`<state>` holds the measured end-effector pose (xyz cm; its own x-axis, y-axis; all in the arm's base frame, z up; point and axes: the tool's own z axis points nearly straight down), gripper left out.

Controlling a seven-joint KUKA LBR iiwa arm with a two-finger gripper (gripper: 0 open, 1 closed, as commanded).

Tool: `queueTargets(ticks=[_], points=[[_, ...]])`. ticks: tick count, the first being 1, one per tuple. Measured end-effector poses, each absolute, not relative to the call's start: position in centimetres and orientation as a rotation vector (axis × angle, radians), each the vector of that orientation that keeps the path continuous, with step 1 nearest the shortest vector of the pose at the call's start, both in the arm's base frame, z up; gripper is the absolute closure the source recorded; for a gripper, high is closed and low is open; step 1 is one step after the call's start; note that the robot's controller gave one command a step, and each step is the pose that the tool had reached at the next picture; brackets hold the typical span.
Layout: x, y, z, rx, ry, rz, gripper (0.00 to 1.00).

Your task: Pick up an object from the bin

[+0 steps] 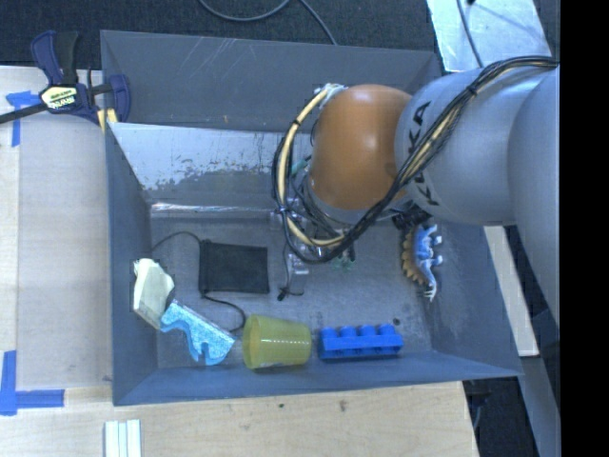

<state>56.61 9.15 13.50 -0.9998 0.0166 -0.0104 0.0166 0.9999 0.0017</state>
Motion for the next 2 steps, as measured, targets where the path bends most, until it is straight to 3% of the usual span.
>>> queueTargets(ticks=[1,2], points=[[57.3,11.4,9.8,-0.038,3.141,0.0,0.0],[58.2,13.3,7.8,0.077,3.138,0.001,0.0]])
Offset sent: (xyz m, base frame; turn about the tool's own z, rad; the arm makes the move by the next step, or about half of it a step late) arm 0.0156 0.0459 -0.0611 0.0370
